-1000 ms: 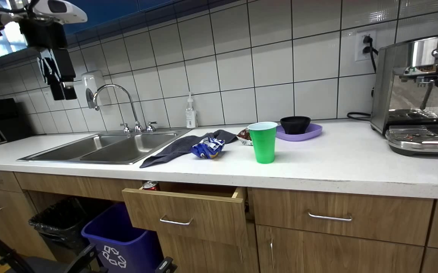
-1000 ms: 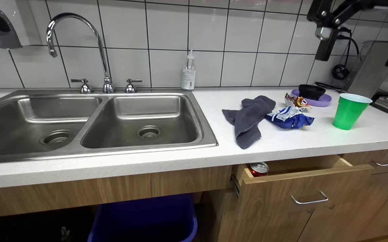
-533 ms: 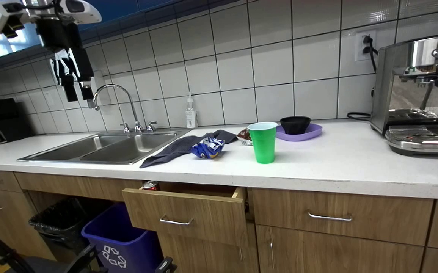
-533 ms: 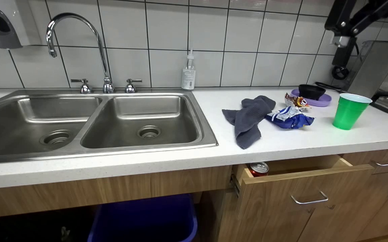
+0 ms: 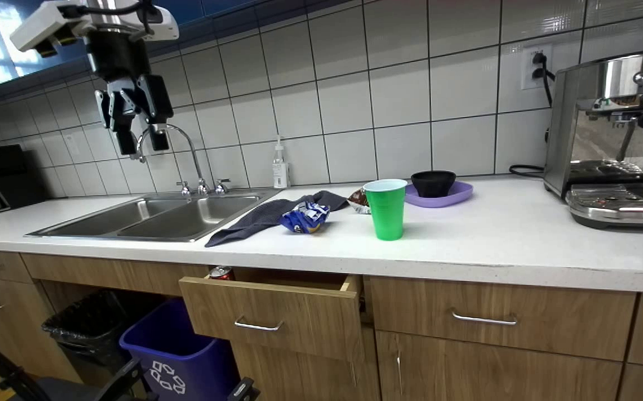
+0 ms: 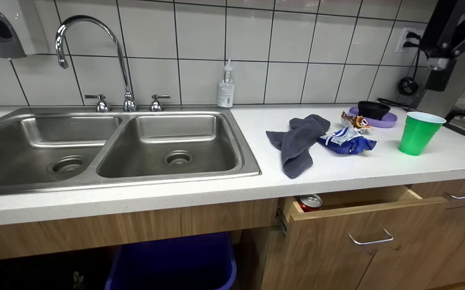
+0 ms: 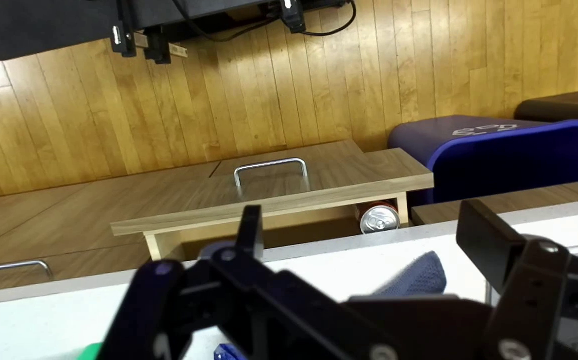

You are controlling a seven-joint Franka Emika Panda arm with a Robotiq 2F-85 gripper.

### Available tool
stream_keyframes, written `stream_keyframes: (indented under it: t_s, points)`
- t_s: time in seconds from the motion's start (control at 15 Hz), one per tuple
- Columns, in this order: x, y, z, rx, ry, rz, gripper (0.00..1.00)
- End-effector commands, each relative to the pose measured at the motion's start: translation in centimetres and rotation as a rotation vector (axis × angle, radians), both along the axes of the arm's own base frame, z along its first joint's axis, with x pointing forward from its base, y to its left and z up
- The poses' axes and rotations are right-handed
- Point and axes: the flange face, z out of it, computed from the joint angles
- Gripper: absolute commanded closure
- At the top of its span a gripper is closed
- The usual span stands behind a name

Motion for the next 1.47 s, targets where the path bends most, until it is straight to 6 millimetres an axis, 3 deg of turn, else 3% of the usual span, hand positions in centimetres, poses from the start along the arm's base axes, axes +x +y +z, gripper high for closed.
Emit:
stream_keyframes:
  t_s: [0.0, 0.87, 1.4]
  points:
    - [0.5, -1.8, -0.9, -0.021, 0.022, 0.053, 0.00]
    - [2.2, -3.5, -5.6, -0.075, -0.044, 0.041, 0.00]
    - [4.2, -4.9, -9.8, -0.073, -0.081, 0.057, 0.00]
